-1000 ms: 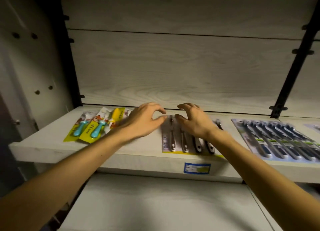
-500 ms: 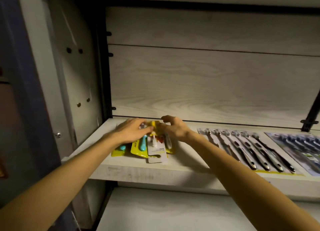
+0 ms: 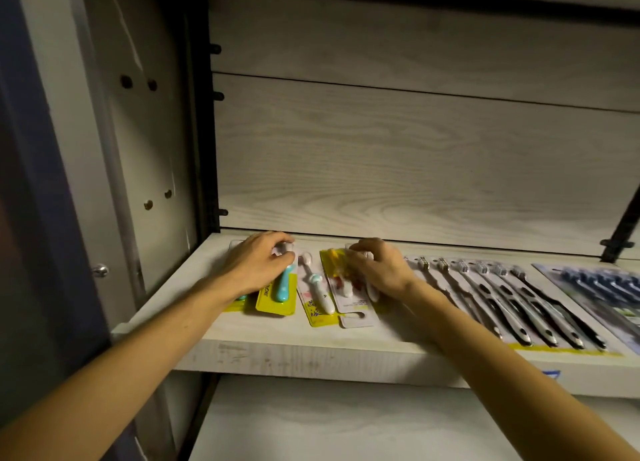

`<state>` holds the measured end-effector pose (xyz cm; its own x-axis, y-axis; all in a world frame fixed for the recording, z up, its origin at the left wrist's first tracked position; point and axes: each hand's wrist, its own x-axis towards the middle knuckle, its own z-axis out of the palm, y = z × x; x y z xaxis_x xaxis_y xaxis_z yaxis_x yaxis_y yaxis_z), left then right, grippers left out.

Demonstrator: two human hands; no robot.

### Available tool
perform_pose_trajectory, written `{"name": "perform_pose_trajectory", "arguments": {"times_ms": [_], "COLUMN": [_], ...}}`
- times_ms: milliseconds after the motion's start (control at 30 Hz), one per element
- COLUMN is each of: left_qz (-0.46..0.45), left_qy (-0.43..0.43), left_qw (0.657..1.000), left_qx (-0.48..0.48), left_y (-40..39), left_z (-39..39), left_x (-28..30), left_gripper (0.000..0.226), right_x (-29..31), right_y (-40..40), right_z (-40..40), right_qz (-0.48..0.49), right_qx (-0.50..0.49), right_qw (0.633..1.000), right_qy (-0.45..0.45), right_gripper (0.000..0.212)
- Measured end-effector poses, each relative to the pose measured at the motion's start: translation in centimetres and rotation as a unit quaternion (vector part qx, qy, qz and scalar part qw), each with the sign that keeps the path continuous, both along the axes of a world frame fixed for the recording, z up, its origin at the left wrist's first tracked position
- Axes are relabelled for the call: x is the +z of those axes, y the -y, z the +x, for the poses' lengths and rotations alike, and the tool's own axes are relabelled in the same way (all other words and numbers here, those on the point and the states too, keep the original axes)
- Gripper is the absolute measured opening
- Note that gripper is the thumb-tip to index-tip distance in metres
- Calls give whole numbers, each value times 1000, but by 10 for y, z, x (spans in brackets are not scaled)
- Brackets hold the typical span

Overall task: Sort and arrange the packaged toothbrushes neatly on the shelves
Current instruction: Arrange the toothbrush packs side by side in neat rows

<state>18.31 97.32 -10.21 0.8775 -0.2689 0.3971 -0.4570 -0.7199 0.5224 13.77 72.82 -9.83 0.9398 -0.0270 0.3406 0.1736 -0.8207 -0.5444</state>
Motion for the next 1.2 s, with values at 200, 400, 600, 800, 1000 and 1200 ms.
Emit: {"name": "perform_pose_trajectory", "arguments": {"times_ms": [200,400,600,800,1000,1200], "left_qz": [23,-39,-139,5,33,37], "left_qy": [22,0,46,-15,-22,-20], "left_qw": [999,999,987,998,999,999], "left_qx": [10,-14,70,61,3,-20], "left_y": [0,1,-3,-24,-29,-28], "left_z": [-3,-4,-13,-15,-16,-14], "left_x": [0,0,8,2,-4,-9], "left_gripper": [35,28,10,28,48,57], "right_x": [0,2,6,-7,-8,-3], "right_y": [-16,-14,-17,-18,-20,-18], "right_z": [-8,-13,-26,-44,-49,-59], "right_qz": [-95,-66,1,-97,-95,-99], "right_qx": [26,22,2,35,9,-104], "right_qw": [995,998,1000,994,995,988], "right_qy": [-35,-8,28,25,37,65], "right_gripper": [46,28,26,47,45,36]}}
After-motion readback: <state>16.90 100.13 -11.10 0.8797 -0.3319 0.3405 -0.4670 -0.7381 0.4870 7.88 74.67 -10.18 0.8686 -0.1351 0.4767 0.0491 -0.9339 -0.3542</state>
